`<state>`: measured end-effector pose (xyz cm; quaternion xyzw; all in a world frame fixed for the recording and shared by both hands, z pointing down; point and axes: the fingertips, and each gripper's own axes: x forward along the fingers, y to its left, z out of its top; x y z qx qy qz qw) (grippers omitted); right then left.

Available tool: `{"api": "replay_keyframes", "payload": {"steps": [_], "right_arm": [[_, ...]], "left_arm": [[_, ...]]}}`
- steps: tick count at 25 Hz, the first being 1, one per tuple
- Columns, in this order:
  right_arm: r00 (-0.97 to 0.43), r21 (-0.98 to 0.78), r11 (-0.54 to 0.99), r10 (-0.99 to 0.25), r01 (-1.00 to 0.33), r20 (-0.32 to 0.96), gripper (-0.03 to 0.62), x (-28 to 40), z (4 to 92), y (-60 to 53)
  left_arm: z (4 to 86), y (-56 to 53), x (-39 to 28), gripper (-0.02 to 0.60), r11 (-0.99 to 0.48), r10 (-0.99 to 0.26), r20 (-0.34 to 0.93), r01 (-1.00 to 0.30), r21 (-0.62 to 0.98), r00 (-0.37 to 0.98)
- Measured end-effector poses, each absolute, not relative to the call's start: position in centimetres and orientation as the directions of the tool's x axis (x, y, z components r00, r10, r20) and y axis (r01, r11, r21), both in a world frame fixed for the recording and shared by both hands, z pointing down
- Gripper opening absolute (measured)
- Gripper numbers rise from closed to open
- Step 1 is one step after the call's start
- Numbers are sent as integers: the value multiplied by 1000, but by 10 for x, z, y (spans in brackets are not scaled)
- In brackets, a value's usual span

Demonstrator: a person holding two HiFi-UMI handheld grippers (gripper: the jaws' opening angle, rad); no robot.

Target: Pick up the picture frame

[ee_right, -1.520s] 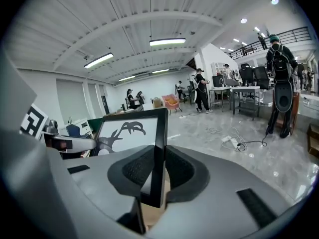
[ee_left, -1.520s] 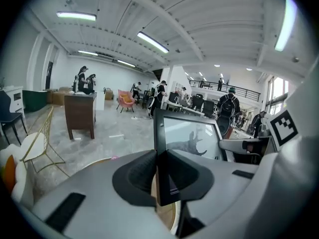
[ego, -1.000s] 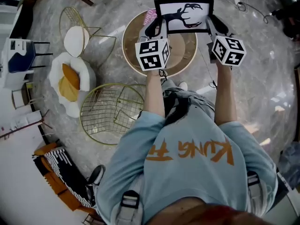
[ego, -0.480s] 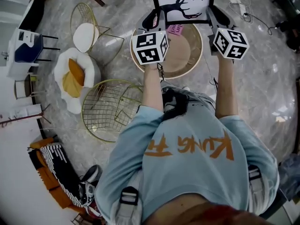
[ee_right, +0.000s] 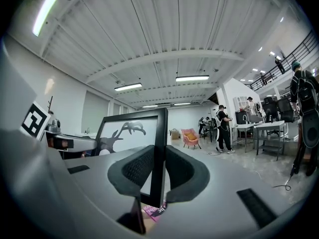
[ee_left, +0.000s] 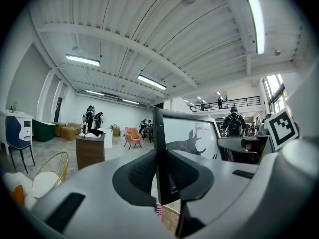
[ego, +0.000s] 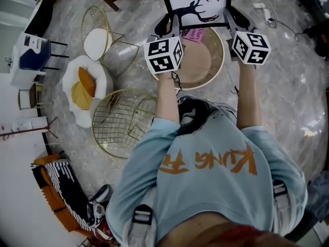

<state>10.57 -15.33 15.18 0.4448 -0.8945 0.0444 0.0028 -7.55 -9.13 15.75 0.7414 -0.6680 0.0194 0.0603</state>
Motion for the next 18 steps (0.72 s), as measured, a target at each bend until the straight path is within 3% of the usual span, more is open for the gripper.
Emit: {"api": "replay_keyframes", "payload": {"steps": [12, 18], "right_arm": [[-588, -87, 583, -808, -808, 42, 69, 103, 160, -164], [-610, -75, 606, -790, -792, 51, 69, 51, 160, -204]], "left_arm": [[164, -105, -79, 81, -130, -984, 116, -990, 54, 136], [164, -139, -130, 81, -105, -988, 102, -989, 104, 116]]}}
